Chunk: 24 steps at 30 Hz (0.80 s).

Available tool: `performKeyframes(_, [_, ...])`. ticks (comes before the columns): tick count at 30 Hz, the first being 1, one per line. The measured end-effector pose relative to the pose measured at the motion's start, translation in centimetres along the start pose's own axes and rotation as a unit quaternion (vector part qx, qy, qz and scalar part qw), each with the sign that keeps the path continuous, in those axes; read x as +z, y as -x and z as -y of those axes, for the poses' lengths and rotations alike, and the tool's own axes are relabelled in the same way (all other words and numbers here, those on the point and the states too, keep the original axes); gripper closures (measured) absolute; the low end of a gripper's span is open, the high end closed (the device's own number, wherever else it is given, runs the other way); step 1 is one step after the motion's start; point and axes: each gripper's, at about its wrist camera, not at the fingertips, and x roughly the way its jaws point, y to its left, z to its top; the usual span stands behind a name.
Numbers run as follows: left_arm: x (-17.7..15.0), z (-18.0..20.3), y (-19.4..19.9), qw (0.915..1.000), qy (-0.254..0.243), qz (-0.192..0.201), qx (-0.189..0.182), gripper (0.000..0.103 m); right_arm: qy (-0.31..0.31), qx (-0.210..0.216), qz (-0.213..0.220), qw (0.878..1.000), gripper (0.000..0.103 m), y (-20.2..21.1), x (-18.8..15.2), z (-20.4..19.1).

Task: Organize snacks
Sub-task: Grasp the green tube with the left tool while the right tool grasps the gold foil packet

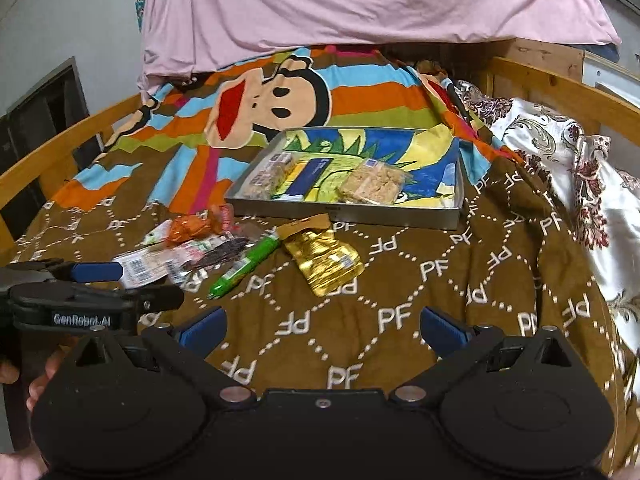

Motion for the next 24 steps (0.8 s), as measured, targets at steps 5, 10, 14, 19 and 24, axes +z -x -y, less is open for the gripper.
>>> performKeyframes(5, [0.6,0.8,-2.7,0.9987,-0.05,0.004,-0.007,0.001,0.002,-0.013,-0.011,1.0,0.001,-3.2,1.8,1.4])
performKeyframes(10, [0.9,2.1,-5.2,0.9887,-0.148,0.024,0.002,0.001,-0.03,-0.022,-0.032,0.999,0.001,-6.4,3.4,3.4])
performKeyframes(14, [0.9,2.5,-6.9,0.9836,-0.178,0.018,-0.02,0.001,-0.013,-0.004,-0.056,0.998,0.001,-9.2,4.6,4.3])
performKeyframes(19, [1.0,1.9,-8.3,0.9816,-0.179,0.011,-0.065,0.001,0.029,0.024,-0.081,0.996,0.001,-12.6,5.7,4.1])
performKeyframes(24, [1.0,1.7,-9.6,0.9792,-0.183,-0.005,-0.088,0.005,0.106,0.046,-0.085,0.99,0.001,-14.8,6.1,2.7])
